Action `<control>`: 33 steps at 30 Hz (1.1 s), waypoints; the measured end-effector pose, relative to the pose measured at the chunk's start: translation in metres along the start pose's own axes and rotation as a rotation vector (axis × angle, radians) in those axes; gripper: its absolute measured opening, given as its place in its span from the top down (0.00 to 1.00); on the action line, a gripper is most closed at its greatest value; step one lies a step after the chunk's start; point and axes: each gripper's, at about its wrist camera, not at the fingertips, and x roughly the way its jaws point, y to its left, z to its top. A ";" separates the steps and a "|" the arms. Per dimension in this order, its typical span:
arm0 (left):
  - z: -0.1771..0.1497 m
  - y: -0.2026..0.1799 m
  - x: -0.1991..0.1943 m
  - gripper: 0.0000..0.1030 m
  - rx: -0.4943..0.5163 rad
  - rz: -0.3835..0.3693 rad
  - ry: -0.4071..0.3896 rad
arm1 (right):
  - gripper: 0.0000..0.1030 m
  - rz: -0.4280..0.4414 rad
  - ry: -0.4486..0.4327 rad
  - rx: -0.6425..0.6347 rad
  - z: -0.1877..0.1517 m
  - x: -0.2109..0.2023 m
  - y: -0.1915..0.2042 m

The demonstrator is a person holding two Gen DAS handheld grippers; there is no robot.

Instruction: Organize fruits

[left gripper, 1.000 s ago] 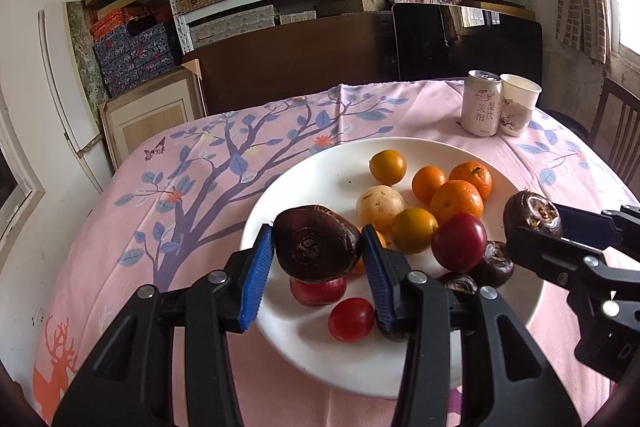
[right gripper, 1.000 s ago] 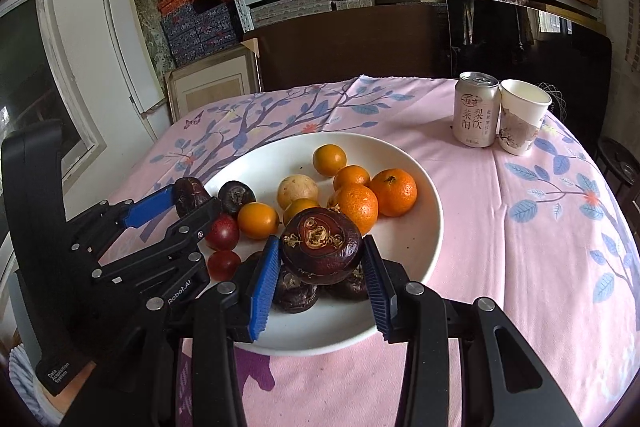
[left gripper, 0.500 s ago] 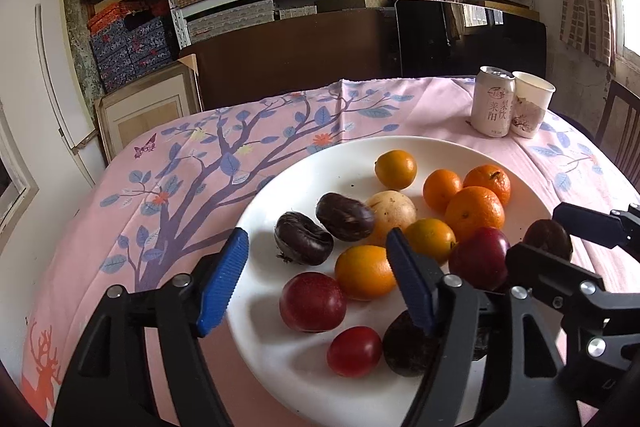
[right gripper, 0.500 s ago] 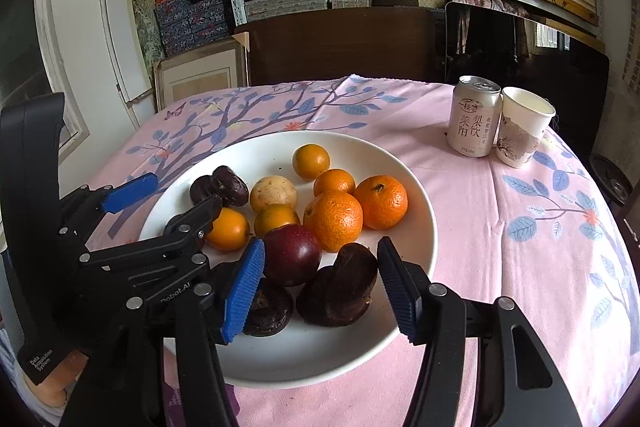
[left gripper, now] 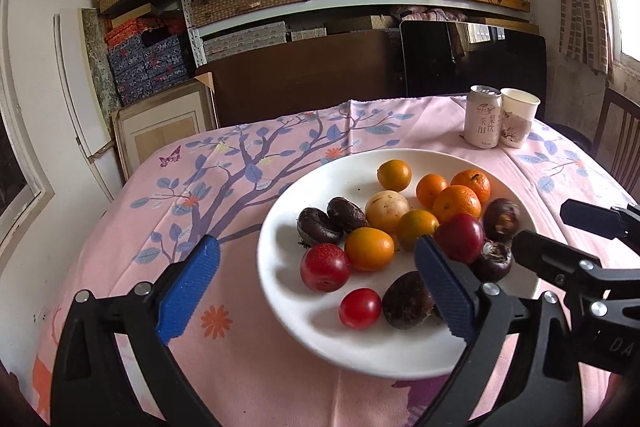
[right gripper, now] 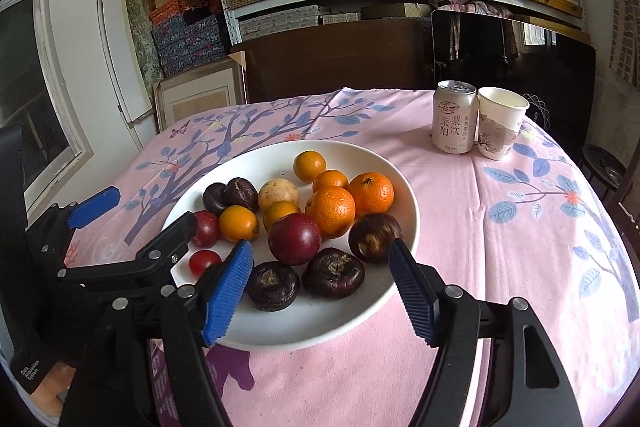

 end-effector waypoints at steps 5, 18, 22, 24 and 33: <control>-0.014 0.006 -0.023 0.05 -0.037 -0.019 0.002 | 0.16 -0.012 -0.019 0.024 -0.017 -0.021 0.002; -0.055 -0.004 -0.073 0.05 0.002 0.049 0.003 | 0.03 -0.052 0.018 -0.011 -0.065 -0.062 0.012; -0.055 -0.002 -0.077 0.05 -0.005 0.048 -0.003 | 0.03 -0.041 0.006 -0.024 -0.065 -0.065 0.015; -0.054 -0.002 -0.073 0.04 -0.011 0.023 0.017 | 0.03 -0.033 0.012 -0.013 -0.064 -0.065 0.014; -0.057 -0.013 -0.074 0.04 0.032 0.012 0.016 | 0.03 0.002 -0.011 0.050 -0.061 -0.073 0.004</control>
